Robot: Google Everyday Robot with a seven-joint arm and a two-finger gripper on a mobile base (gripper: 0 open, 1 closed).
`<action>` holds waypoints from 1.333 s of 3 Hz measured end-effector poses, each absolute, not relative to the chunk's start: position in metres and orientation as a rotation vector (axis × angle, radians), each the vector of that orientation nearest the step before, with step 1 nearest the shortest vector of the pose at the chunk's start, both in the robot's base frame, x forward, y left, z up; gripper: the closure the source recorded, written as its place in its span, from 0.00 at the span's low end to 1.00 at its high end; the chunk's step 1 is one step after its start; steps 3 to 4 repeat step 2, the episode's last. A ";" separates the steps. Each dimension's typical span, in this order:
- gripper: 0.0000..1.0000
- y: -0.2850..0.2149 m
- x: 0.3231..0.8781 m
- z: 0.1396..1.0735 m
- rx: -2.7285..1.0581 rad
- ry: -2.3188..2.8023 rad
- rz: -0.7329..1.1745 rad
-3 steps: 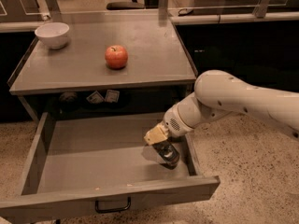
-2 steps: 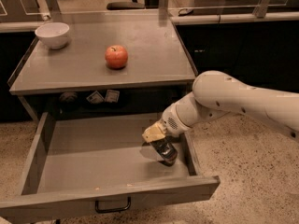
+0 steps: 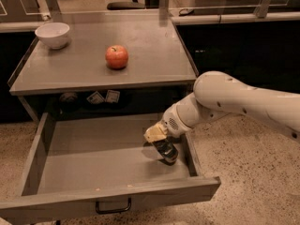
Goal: Place redbull can into top drawer
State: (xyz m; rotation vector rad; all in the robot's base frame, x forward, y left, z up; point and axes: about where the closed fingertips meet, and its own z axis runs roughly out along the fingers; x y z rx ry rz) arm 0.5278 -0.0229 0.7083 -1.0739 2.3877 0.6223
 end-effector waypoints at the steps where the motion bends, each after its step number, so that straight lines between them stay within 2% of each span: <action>1: 0.00 -0.023 0.528 0.708 -1.074 2.388 0.622; 4: 0.00 -0.023 0.528 0.708 -1.074 2.388 0.622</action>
Offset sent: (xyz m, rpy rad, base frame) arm 0.0000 0.0000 0.0000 0.0000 0.0000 0.0000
